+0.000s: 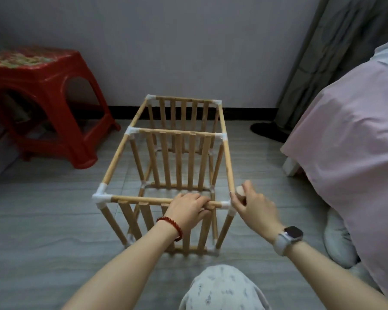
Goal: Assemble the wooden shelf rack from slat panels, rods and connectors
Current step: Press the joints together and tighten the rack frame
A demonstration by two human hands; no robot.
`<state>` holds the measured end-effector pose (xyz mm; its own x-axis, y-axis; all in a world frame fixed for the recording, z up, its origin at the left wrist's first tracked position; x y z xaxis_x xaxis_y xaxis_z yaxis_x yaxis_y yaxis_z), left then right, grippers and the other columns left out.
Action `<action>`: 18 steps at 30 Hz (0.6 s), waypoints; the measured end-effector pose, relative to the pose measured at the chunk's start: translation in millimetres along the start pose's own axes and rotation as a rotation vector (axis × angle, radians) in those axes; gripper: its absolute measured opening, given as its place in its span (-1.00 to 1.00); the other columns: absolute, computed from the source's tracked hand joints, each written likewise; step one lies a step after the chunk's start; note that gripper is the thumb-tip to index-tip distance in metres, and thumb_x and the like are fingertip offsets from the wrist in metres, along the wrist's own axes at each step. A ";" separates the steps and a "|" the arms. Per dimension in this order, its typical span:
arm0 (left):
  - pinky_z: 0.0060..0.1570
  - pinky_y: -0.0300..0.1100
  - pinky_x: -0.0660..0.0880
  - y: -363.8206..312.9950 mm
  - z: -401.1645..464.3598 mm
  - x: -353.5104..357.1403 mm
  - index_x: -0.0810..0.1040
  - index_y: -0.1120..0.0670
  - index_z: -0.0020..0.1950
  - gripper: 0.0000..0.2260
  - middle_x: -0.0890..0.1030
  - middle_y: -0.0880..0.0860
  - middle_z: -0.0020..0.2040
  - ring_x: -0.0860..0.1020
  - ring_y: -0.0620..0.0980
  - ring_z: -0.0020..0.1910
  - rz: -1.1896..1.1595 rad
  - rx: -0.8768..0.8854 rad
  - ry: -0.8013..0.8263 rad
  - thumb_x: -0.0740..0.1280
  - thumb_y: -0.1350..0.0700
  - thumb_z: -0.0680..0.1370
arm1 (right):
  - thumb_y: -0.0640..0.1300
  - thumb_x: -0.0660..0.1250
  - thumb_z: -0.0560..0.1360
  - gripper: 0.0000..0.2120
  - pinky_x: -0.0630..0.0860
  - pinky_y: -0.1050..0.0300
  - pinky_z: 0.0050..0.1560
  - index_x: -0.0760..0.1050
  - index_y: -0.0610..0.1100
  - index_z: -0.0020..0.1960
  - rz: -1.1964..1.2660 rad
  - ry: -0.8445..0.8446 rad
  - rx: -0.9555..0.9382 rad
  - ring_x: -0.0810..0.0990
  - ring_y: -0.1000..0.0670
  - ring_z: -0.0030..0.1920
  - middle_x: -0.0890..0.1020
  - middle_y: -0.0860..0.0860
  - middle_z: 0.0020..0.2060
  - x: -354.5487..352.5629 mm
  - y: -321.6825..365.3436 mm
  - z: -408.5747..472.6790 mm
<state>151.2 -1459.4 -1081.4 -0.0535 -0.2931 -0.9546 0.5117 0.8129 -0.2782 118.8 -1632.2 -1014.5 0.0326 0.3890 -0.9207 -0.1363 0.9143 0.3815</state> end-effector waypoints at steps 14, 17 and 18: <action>0.10 -0.16 0.37 23.4 -17.5 -23.9 0.43 -0.05 0.24 -0.71 0.52 -0.06 0.08 0.48 -0.08 0.05 0.042 -0.070 0.101 0.10 -0.13 0.62 | 0.14 0.11 0.58 -0.80 0.43 0.21 -0.43 0.25 0.02 -0.07 0.037 -0.113 -0.089 0.54 0.06 -0.39 0.52 0.06 -0.35 -29.3 7.7 39.7; 0.14 -0.14 0.31 22.6 -19.4 -22.5 0.44 -0.06 0.24 -0.71 0.51 -0.08 0.09 0.46 -0.08 0.09 0.037 -0.094 0.068 0.11 -0.15 0.61 | 0.18 0.11 0.56 -0.78 0.43 0.21 -0.44 0.24 0.04 -0.08 0.357 -0.555 -0.125 0.52 0.10 -0.41 0.52 0.08 -0.36 -59.6 3.4 42.9; 0.16 -0.13 0.30 23.2 -21.1 -23.0 0.43 -0.06 0.25 -0.71 0.51 -0.09 0.10 0.46 -0.08 0.11 0.033 -0.103 0.057 0.13 -0.14 0.60 | 0.16 0.11 0.56 -0.79 0.44 0.20 -0.44 0.25 0.03 -0.07 0.367 -0.540 -0.105 0.51 0.09 -0.40 0.51 0.07 -0.36 -51.1 -0.3 34.8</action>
<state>146.1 -1423.2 -1068.2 -0.0882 -0.2380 -0.9672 0.4237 0.8698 -0.2527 151.6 -1648.5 -964.7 0.4541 0.7004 -0.5507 -0.3282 0.7061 0.6275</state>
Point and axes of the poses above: each hand's wrist, its own z-axis towards the middle knuckle, its own x-axis out of the palm, y = z × x, the point moved 3 cm from there along z, towards the middle knuckle
